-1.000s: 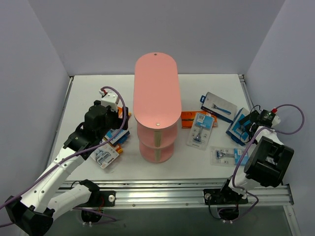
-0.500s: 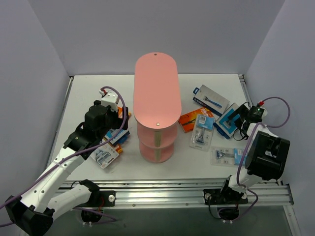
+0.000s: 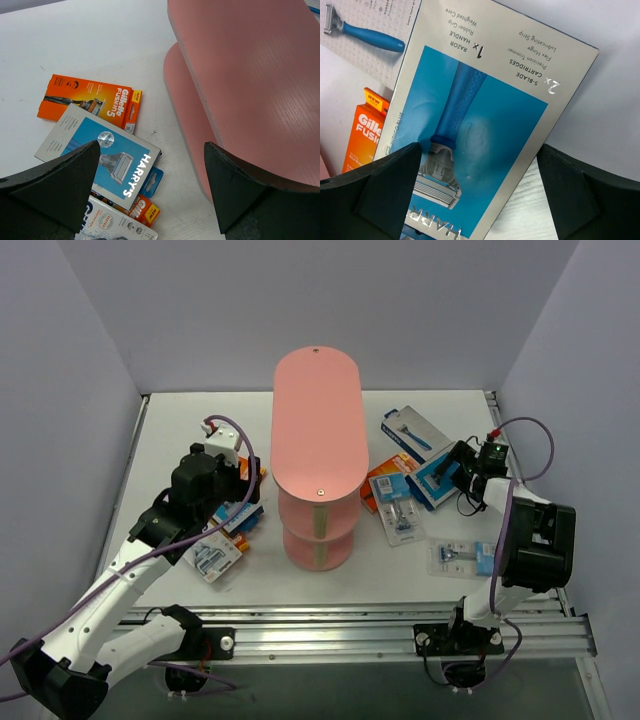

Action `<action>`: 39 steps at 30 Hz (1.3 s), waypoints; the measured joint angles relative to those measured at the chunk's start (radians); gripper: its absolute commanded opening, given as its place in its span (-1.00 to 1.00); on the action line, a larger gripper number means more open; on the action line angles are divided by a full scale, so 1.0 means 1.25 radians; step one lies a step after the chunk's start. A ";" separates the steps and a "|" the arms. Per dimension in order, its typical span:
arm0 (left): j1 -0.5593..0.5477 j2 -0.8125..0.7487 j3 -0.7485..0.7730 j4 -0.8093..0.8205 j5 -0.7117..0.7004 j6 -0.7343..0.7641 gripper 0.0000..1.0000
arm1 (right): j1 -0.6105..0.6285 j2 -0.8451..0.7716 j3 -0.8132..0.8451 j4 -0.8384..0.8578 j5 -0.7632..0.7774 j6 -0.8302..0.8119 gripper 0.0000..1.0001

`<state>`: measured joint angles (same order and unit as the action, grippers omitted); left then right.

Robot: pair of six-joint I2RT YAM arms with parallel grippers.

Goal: Place and organize the shaving razors onto the shelf

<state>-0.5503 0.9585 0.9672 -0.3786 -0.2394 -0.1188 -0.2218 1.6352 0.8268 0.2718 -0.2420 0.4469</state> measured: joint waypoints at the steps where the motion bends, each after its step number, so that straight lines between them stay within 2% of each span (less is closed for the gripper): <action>1: 0.000 0.000 0.000 0.000 0.000 0.000 0.88 | 0.004 0.006 0.008 -0.004 -0.005 -0.002 0.89; 12: 0.000 -0.002 0.000 0.000 0.000 0.000 0.88 | 0.055 0.035 0.098 -0.063 -0.018 -0.021 0.88; 18: 0.000 -0.003 0.000 0.000 0.000 0.000 0.88 | 0.060 -0.011 0.104 -0.147 0.019 -0.040 0.88; 21: 0.000 -0.004 0.000 -0.001 0.000 0.000 0.88 | 0.072 -0.066 0.104 -0.193 0.053 -0.052 0.81; 24: 0.000 -0.004 0.000 -0.001 -0.002 0.000 0.88 | 0.109 -0.130 0.104 -0.224 0.093 -0.070 0.62; 26: 0.000 -0.005 0.000 -0.002 -0.006 0.000 0.88 | 0.149 -0.169 0.105 -0.236 0.121 -0.088 0.39; 29: 0.000 -0.005 0.000 -0.003 -0.014 0.000 0.88 | 0.213 -0.208 0.107 -0.246 0.147 -0.112 0.26; 34: 0.000 -0.006 0.000 -0.006 -0.022 0.001 0.88 | 0.295 -0.203 0.134 -0.267 0.187 -0.154 -0.25; 39: 0.000 -0.012 0.000 -0.006 -0.030 0.001 0.88 | 0.336 -0.170 0.141 -0.277 0.222 -0.180 -0.32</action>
<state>-0.5503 0.9432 0.9672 -0.3859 -0.2771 -0.1177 0.1978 1.4223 1.0031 -0.0750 0.0360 0.2222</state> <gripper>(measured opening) 0.940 0.345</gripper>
